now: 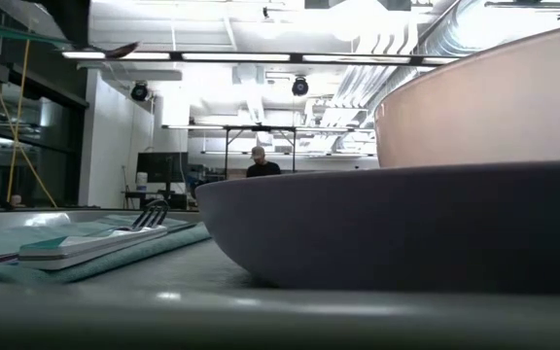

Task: Set up tray
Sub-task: Put the violet spoon on the light green table napkin to the left of the violet fork

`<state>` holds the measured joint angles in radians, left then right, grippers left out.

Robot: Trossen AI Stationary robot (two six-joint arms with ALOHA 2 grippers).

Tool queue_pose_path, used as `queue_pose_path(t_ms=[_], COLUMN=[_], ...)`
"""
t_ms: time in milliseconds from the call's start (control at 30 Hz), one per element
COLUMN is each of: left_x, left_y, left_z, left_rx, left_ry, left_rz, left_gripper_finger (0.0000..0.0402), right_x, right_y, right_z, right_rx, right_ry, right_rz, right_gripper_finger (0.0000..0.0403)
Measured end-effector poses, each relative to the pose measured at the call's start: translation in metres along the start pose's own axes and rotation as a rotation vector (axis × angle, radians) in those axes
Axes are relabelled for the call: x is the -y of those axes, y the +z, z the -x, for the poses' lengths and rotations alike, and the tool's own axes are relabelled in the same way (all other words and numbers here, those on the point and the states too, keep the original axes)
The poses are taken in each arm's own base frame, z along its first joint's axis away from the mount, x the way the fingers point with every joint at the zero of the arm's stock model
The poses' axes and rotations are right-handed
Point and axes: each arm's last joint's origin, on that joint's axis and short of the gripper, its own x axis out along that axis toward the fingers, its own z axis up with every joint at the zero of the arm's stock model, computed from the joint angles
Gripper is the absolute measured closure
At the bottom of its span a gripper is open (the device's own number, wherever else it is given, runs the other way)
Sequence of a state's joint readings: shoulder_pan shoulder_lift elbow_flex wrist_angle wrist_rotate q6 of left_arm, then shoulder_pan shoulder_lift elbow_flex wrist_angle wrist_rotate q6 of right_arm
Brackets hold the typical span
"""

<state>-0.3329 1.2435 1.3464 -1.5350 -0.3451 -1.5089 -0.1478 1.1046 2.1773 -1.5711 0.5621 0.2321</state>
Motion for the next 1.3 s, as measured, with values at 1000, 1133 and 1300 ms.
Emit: queue_pose_path(t_ms=[1000, 1133, 1300], left_x=[0.096, 0.100, 0.119], left_y=[-0.095, -0.109, -0.118], left_z=[-0.079, -0.081, -0.097], left_rx=[-0.086, -0.067, -0.093], left_ry=[0.084, 0.060, -0.019], left_rz=[-0.063, -0.096, -0.059], left_gripper_finger=[0.0390, 0.0390, 0.0390], right_x=[-0.006, -0.006, -0.005], right_y=[0.000, 0.000, -0.002], right_z=[-0.003, -0.001, 0.001], right_rx=[-0.042, -0.048, -0.047], right_ry=[0.120, 0.158, 0.186], right_rz=[-0.067, -0.063, -0.049], right_gripper_finger=[0.0334, 0.0334, 0.0334])
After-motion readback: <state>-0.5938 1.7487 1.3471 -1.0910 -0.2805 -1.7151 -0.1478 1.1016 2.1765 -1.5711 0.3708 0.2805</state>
